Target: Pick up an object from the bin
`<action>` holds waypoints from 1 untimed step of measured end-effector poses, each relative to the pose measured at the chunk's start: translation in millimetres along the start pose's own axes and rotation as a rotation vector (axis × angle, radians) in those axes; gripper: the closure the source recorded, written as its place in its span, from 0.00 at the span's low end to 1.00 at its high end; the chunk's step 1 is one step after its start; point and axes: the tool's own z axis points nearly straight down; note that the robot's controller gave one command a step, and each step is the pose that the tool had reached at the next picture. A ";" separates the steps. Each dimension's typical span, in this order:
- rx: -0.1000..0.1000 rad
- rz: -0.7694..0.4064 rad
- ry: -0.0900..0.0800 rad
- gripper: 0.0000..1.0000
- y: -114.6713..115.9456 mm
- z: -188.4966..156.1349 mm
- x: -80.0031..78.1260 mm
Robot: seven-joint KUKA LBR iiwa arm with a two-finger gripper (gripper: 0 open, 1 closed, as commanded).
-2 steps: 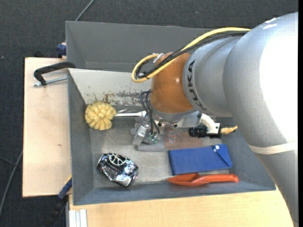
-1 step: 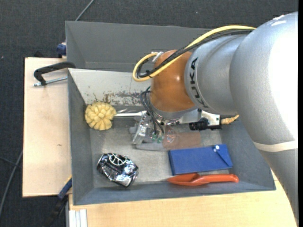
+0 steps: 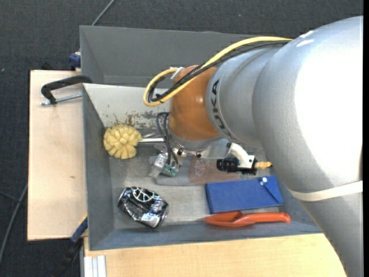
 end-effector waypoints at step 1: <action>-0.002 -0.219 0.001 1.00 -1.1 6.1 18.4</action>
Offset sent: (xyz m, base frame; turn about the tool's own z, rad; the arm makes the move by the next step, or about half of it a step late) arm -0.0057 -0.0388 0.1112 -0.2173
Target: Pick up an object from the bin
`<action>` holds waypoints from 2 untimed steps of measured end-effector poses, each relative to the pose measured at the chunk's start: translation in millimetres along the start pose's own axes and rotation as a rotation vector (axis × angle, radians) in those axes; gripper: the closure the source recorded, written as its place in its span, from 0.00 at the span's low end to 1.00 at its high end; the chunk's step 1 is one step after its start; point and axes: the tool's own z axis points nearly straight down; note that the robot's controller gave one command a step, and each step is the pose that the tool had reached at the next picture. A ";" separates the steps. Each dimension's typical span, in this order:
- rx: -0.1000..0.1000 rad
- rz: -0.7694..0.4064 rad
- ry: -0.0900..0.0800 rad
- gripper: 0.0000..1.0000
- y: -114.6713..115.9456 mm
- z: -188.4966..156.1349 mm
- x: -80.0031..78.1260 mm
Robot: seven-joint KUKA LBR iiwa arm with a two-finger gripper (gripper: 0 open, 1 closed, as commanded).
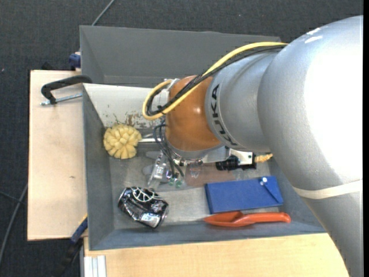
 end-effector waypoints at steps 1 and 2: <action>0.003 -0.170 0.004 1.00 -18.3 -40.7 -8.0; -0.008 -0.031 -0.015 1.00 -29.4 -61.8 -12.1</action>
Offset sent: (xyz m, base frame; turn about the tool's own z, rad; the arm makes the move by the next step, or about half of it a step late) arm -0.0169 -0.0545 -0.0191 -0.2816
